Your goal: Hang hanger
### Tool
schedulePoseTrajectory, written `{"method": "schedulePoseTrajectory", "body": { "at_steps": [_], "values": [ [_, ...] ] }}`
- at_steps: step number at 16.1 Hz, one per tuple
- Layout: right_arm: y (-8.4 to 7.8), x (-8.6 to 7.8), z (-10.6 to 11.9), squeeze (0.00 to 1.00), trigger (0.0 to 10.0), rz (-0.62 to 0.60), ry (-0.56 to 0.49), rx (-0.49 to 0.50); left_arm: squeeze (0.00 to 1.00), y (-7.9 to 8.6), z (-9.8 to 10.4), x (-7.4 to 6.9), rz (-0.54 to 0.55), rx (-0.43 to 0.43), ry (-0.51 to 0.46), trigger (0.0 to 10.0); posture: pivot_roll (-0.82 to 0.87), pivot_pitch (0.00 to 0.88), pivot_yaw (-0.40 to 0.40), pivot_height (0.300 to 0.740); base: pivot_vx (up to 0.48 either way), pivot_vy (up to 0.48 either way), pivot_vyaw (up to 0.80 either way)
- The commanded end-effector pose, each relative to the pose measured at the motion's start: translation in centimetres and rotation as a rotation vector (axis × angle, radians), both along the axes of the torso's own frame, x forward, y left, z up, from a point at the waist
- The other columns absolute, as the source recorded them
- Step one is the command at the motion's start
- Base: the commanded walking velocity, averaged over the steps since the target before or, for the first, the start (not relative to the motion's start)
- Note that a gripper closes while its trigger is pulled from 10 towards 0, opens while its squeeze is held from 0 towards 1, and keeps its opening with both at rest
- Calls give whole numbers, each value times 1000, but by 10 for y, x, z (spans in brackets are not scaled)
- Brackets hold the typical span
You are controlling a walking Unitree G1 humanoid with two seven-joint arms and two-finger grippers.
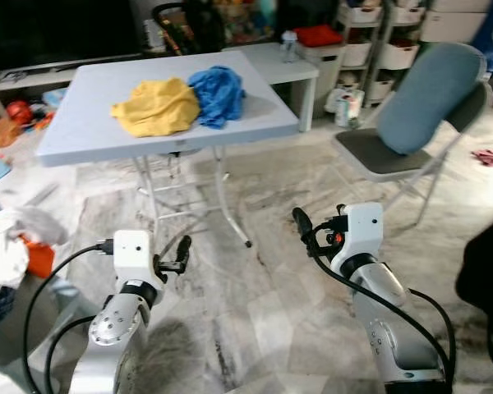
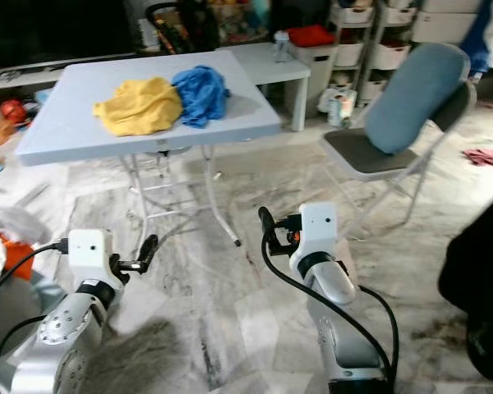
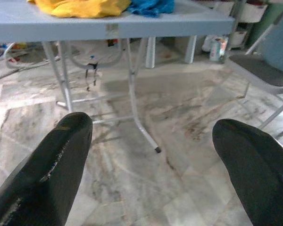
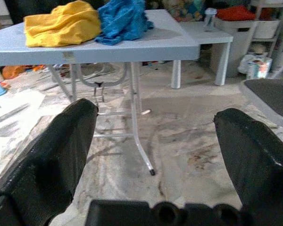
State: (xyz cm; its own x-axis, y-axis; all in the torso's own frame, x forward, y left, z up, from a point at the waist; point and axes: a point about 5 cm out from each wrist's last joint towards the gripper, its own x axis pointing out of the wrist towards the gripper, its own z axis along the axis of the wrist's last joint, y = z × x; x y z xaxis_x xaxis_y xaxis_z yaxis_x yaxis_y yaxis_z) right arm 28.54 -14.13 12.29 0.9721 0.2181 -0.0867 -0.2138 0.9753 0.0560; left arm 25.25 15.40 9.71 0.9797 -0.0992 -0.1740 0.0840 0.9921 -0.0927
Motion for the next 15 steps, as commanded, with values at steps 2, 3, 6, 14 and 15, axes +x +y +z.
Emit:
{"method": "schedulePoseTrajectory", "body": {
  "at_steps": [2, 3, 6, 14, 15],
  "values": [
    [-1, 1, 8, 0, 10000, 1, -25, 9, 0, -1, -1, 1, -2, 12, 1, 10000, -30, 0, 20, 740, 0, 480, 0],
    [0, 1, 8, 0, 10000, 2, -26, 8, 0, -2, -1, 1, -1, 11, 1, 10000, -30, 0, 20, 740, 0, 480, 0],
    [0, 1, 8, 0, 10000, 6, -28, 6, 0, -2, -1, 2, 1, 13, 1, 10000, -32, 0, 20, 740, 0, 480, 0],
    [2, 0, 9, 0, 10000, 14, -26, 4, 0, -2, -3, 2, 8, 20, 9, 10000, -28, 0, 20, 740, 0, 480, 0],
    [2, 0, 8, 0, 10000, 15, -26, 2, 0, -2, -3, 2, 9, 23, 10, 10000, -27, 0, 20, 740, 0, 480, 0]
  ]
}}
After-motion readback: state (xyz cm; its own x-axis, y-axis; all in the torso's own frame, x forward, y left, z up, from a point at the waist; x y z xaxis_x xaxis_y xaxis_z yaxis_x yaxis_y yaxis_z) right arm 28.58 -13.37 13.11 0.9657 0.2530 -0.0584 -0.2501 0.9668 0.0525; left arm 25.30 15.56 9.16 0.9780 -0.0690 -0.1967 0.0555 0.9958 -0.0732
